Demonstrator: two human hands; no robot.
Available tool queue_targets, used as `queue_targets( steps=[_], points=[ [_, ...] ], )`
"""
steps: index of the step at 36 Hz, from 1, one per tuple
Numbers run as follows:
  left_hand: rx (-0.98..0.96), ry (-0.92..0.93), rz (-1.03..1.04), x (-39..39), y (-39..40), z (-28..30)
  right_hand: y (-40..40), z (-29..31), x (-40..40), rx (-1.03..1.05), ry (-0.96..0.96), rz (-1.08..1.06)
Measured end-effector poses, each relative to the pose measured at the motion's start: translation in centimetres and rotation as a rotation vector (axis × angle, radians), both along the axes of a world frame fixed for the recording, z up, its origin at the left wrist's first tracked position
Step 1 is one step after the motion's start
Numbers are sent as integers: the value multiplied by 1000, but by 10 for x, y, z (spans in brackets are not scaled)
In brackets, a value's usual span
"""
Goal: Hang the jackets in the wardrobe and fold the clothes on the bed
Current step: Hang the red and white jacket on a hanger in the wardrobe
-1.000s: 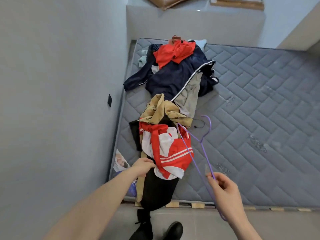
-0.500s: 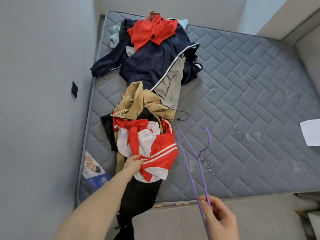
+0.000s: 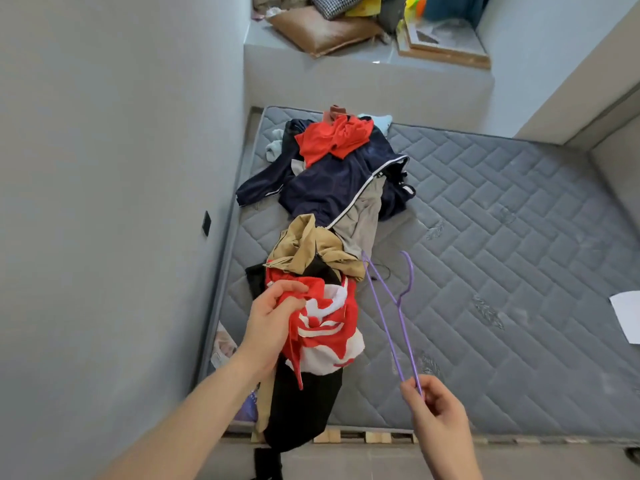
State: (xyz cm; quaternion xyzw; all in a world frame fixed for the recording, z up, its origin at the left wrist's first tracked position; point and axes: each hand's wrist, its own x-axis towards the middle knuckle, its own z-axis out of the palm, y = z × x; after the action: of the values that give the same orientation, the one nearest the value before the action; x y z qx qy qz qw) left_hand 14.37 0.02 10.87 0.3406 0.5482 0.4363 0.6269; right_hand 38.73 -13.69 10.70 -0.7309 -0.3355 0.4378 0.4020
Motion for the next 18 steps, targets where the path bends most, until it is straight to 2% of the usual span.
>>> queue_targets(
  steps=[4, 8, 11, 14, 18],
  points=[
    [102, 21, 46, -6, -24, 54, 13, 23, -8, 81, 106, 75],
    [204, -15, 167, 8, -50, 100, 23, 51, -12, 148, 145, 303],
    [261, -152, 251, 29, -66, 142, 29, 72, -8, 203, 163, 478],
    [284, -320, 262, 59, -81, 179, 36, 86, 7, 230, 87, 760],
    [342, -485, 228, 117, -95, 220, 41, 99, 30, 273, 156, 905]
  ],
)
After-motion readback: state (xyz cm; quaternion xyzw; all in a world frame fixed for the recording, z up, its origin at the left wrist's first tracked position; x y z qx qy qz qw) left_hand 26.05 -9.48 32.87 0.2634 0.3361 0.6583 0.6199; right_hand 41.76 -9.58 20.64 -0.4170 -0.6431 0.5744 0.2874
